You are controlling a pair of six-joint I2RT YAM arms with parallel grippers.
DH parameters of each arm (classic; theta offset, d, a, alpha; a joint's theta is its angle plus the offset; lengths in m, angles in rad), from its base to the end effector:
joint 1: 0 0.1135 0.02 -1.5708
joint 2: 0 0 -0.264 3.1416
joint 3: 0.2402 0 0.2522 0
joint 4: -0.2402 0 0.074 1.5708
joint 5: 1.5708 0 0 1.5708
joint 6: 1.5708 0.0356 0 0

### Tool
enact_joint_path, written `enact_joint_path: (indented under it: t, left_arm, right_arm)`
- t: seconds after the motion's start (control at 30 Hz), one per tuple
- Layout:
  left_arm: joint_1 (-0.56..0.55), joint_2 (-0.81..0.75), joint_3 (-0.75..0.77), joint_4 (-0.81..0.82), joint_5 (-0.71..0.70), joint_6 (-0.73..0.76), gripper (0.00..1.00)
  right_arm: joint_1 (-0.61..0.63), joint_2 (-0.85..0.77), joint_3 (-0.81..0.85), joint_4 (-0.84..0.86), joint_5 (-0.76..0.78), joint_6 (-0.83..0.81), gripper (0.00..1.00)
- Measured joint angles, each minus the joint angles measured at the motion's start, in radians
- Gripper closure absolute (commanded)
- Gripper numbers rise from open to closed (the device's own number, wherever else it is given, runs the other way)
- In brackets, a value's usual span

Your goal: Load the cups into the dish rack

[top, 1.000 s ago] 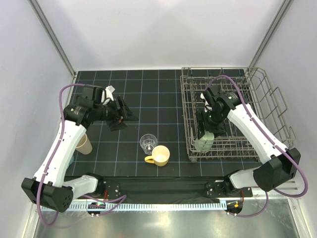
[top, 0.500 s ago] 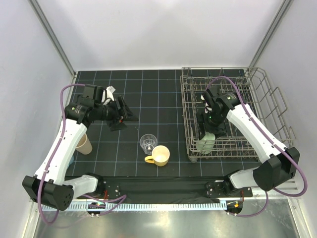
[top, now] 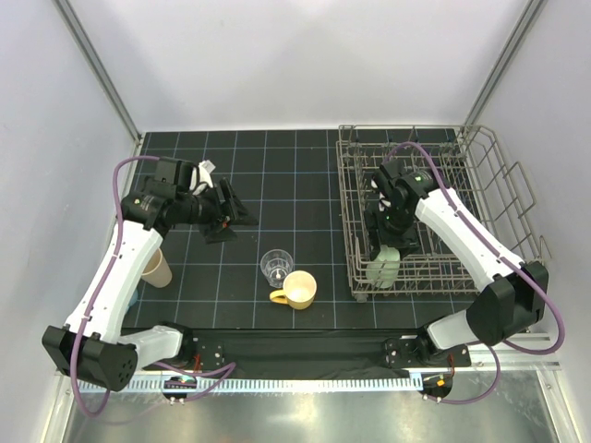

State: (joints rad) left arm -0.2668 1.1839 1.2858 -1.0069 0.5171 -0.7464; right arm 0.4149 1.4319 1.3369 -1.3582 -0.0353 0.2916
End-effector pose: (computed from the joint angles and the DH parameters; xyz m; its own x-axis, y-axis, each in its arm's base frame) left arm 0.2103 -0.0757 0.3601 -0.9125 -0.3625 -0.1895 -0.1306 0.6973 -0.7048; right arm 0.2245 0.1003 0.3026 -0.9874 -0.1210 -0.1023 -0.1282 0.9895 0.0673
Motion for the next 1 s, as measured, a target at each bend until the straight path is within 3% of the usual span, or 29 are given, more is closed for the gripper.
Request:
enact_joint_path:
  t: [0.47, 1.0]
  left_arm:
    - [0.001, 0.016, 0.0, 0.001, 0.001, 0.0, 0.3]
    - [0.001, 0.016, 0.0, 0.002, 0.007, -0.001, 0.3]
  right_arm:
    - [0.005, 0.005, -0.008, 0.002, 0.008, 0.006, 0.96]
    - [0.005, -0.057, -0.145, 0.034, 0.084, 0.076, 0.96]
